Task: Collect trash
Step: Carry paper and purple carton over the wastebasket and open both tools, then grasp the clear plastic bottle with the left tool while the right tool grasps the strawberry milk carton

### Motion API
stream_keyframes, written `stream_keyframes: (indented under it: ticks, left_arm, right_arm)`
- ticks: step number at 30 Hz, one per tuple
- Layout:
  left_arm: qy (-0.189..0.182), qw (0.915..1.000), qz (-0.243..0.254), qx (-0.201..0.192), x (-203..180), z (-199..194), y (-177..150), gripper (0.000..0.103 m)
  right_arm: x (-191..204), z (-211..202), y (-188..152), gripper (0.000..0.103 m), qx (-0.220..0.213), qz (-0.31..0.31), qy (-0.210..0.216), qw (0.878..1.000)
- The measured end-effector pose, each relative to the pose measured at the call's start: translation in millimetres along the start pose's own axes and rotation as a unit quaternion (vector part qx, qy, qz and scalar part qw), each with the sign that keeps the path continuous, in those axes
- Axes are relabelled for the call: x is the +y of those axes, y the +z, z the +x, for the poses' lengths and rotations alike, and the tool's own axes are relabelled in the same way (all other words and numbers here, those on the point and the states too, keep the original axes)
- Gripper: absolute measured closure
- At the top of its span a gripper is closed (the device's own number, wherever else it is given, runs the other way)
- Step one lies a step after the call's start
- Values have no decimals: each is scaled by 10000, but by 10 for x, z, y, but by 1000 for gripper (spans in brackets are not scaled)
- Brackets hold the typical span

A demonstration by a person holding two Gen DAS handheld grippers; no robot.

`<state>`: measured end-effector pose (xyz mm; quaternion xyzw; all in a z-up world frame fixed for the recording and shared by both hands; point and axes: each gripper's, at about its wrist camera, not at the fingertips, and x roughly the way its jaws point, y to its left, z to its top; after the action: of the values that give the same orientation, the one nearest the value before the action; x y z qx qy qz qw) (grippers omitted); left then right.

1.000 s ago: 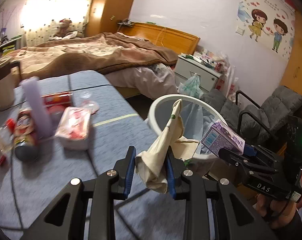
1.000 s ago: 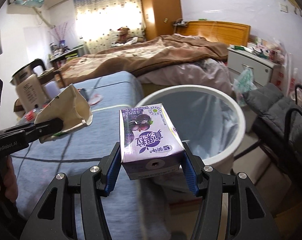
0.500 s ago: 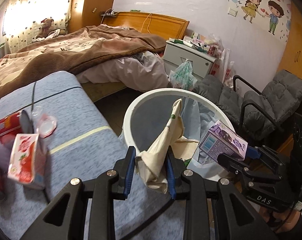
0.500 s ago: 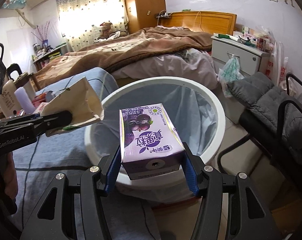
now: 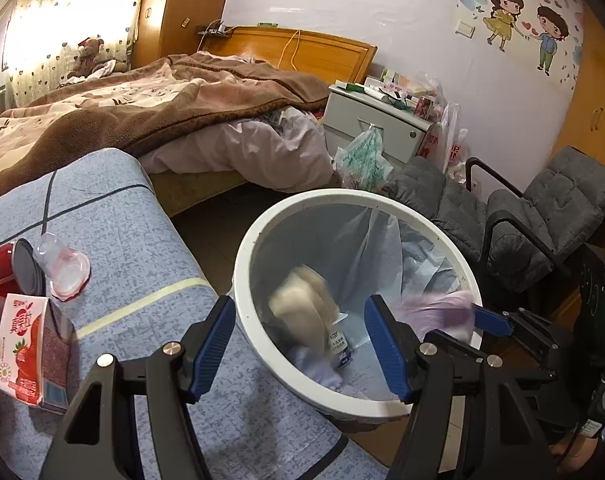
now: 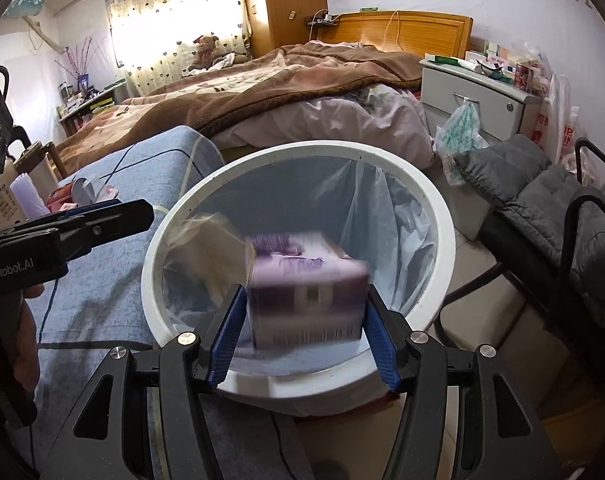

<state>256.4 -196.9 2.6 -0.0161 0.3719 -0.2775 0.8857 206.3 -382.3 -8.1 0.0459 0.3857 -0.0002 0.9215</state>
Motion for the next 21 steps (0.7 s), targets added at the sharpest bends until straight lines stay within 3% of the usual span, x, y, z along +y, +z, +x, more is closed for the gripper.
stream_keyframes:
  ticks: [9, 21]
  left_arm:
    - [43, 9999, -97, -132, 65, -292, -109, 34]
    - [290, 9985, -300, -350, 225, -872, -470, 36]
  right_arm:
    - [77, -239, -51, 44, -186, 16, 75, 9998]
    - [525, -729, -227, 44, -445, -78, 709, 9965]
